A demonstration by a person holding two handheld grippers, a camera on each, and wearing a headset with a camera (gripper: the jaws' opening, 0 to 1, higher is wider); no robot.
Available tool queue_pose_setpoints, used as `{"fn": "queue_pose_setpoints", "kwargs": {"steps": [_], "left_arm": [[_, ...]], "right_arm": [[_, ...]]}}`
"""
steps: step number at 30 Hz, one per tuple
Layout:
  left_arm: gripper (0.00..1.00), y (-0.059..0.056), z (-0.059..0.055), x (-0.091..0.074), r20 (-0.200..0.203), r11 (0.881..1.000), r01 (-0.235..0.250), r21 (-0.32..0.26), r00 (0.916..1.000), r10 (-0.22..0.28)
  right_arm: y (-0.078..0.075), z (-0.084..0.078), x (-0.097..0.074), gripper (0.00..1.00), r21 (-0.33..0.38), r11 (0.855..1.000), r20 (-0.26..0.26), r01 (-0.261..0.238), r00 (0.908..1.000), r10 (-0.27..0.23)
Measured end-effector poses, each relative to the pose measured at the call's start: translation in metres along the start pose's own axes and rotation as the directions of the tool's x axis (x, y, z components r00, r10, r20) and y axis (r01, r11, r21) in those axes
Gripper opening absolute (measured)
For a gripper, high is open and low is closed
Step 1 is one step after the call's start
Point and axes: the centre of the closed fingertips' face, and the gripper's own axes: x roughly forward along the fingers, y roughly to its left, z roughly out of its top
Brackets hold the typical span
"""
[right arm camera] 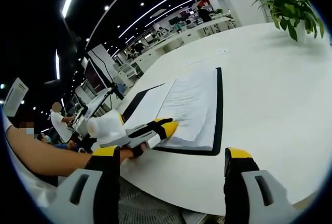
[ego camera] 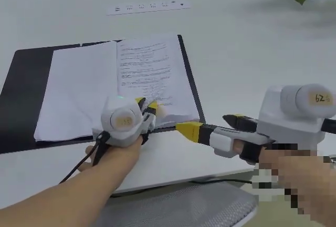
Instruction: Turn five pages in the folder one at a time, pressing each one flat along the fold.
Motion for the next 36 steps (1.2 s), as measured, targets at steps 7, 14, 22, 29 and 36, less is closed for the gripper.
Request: {"fn": "queue_pose_setpoints", "kwargs": {"steps": [7, 14, 22, 29, 36], "left_arm": [[0.09, 0.002, 0.001, 0.0, -0.001, 1.0, -0.005, -0.021, 1.0, 0.005], [0.09, 0.003, 0.001, 0.0, 0.005, 1.0, -0.008, -0.03, 1.0, 0.008], [0.09, 0.002, 0.0, 0.0, 0.01, 0.999, -0.009, -0.032, 0.9999, 0.009], [0.09, 0.002, 0.0, 0.0, 0.015, 0.999, -0.012, -0.03, 0.9998, 0.012], [0.09, 0.001, 0.0, -0.001, 0.02, 1.0, -0.014, -0.028, 0.9997, 0.014]], "right_arm": [[0.0, 0.01, 0.021, 0.76, -0.01, 0.999, -0.008, -0.042, 0.9991, 0.042], [0.0, 0.012, 0.053, 0.62, 0.072, 0.992, -0.014, -0.1, 0.9948, 0.101], [-0.012, -0.004, 0.073, 0.5, 0.159, 0.984, -0.054, -0.08, 0.9945, 0.09], [-0.02, -0.007, 0.077, 0.34, 0.248, 0.967, -0.047, -0.065, 0.9958, 0.079], [-0.024, -0.01, 0.077, 0.08, 0.296, 0.954, -0.047, -0.048, 0.9968, 0.064]]}}
